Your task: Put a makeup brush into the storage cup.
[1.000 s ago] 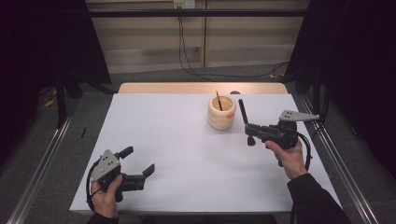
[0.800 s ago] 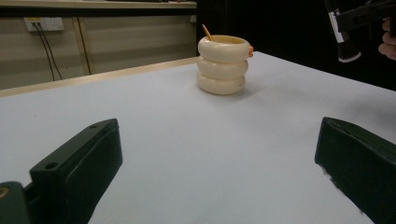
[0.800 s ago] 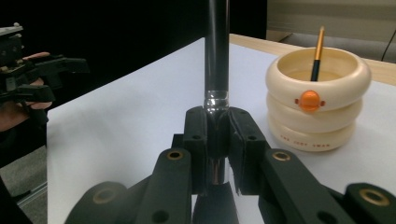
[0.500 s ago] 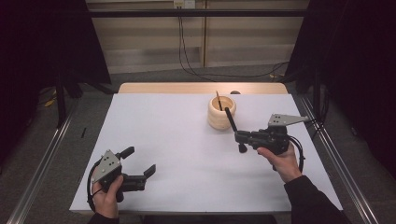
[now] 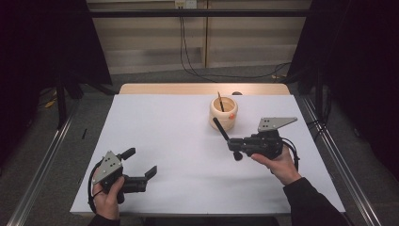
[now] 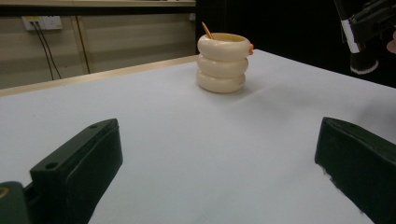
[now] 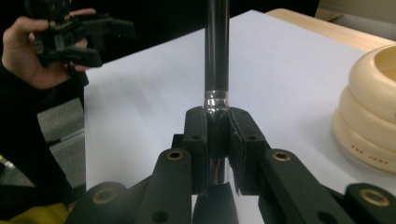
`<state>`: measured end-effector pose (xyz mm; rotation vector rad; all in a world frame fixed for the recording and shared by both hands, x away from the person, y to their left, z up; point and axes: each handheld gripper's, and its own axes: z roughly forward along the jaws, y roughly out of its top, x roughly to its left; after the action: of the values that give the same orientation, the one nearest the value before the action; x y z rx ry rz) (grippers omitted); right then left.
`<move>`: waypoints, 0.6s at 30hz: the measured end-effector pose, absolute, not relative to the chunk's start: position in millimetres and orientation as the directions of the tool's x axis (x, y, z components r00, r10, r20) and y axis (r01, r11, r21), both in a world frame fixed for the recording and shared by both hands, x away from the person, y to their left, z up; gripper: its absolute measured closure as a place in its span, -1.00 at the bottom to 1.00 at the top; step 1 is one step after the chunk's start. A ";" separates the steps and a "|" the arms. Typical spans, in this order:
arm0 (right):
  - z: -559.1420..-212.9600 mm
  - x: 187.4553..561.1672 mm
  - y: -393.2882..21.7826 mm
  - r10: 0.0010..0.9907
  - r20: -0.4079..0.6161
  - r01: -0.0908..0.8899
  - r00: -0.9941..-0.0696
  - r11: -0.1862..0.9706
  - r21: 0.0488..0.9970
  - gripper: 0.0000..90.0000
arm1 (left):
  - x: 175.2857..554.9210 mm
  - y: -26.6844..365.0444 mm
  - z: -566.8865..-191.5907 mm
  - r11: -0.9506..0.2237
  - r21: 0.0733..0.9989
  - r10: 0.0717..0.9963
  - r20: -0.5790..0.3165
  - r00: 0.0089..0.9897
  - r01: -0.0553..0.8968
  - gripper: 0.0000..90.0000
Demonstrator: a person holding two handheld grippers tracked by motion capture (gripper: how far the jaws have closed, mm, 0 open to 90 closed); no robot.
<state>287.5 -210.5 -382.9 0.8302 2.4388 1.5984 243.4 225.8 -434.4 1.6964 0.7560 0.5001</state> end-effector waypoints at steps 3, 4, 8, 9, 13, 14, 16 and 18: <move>-381.8 287.4 -204.7 0.482 0.189 0.377 -0.855 0.330 0.865 0.75 | 243.4 225.8 -434.5 -0.138 0.965 0.712 -0.060 0.700 0.223 -0.98; -381.2 287.7 -203.7 0.481 0.184 0.375 -0.857 0.338 0.863 0.75 | 243.4 225.8 -434.6 -0.137 0.965 0.710 -0.061 0.702 0.223 -0.98; -379.6 288.1 -200.7 0.478 0.181 0.382 -0.859 0.365 0.849 0.75 | 243.4 225.9 -434.8 -0.138 0.965 0.711 -0.061 0.700 0.224 -0.98; -379.3 288.2 -199.3 0.475 0.179 0.384 -0.862 0.378 0.843 0.75 | 243.4 225.9 -434.6 -0.143 0.965 0.715 -0.054 0.697 0.221 -0.98; -379.0 287.1 -192.4 0.454 0.157 0.375 -0.877 0.442 0.815 0.75 | 243.3 224.6 -434.5 -0.145 0.964 0.711 -0.054 0.701 0.222 -0.98; -379.8 286.6 -190.8 0.449 0.158 0.377 -0.879 0.454 0.808 0.75 | 243.4 224.4 -434.7 -0.144 0.964 0.711 -0.056 0.701 0.223 -0.98; -381.6 287.2 -188.0 0.446 0.160 0.385 -0.881 0.478 0.790 0.75 | 243.7 224.6 -435.0 -0.140 0.964 0.710 -0.062 0.701 0.226 -0.98; -382.5 288.4 -186.9 0.443 0.159 0.390 -0.882 0.498 0.774 0.75 | 243.8 224.9 -435.1 -0.139 0.964 0.708 -0.062 0.703 0.225 -0.98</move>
<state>288.4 -186.9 -382.5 0.7424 2.6665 1.3539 243.8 224.9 -435.1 1.6993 0.7554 0.4955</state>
